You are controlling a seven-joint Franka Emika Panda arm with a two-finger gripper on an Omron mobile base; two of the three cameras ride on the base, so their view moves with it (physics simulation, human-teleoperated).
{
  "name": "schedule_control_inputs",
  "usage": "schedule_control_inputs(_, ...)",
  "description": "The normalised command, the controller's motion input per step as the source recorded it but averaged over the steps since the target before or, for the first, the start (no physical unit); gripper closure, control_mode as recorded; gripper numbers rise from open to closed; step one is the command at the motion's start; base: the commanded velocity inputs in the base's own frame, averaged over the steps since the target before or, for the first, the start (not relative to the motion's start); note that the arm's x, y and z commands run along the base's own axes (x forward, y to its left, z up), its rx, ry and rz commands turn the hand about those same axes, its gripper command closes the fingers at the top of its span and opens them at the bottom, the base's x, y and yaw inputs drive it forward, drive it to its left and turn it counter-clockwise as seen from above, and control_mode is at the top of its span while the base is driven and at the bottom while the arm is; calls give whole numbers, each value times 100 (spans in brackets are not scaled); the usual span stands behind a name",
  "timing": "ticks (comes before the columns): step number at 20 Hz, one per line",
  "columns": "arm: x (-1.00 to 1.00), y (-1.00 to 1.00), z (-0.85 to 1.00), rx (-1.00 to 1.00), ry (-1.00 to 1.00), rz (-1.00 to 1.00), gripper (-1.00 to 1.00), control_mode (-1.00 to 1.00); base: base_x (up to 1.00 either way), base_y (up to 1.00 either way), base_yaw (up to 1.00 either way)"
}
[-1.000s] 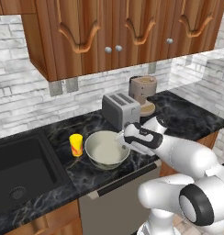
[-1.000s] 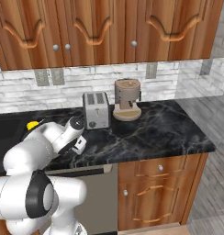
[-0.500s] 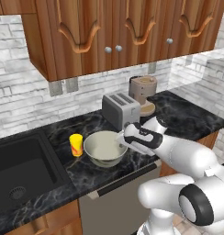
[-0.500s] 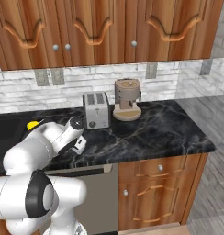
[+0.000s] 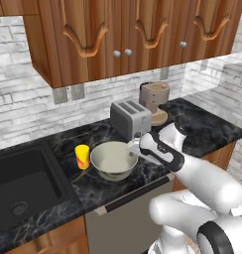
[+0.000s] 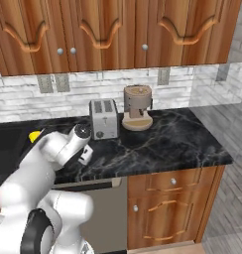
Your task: Pick the cup and bowl from the counter and place them on the counter next to the sink.
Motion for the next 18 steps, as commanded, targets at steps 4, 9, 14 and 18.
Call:
schedule_control_inputs(4,-100,0,37,4,-14,0,-100,-100,0,0,0)
schedule_control_inputs(9,-100,0,19,2,-10,0,-100,-100,0,0,0)
schedule_control_inputs(14,-100,0,8,0,-2,0,-100,-100,0,0,0)
schedule_control_inputs(18,-100,0,0,-2,0,0,-100,-100,0,0,0)
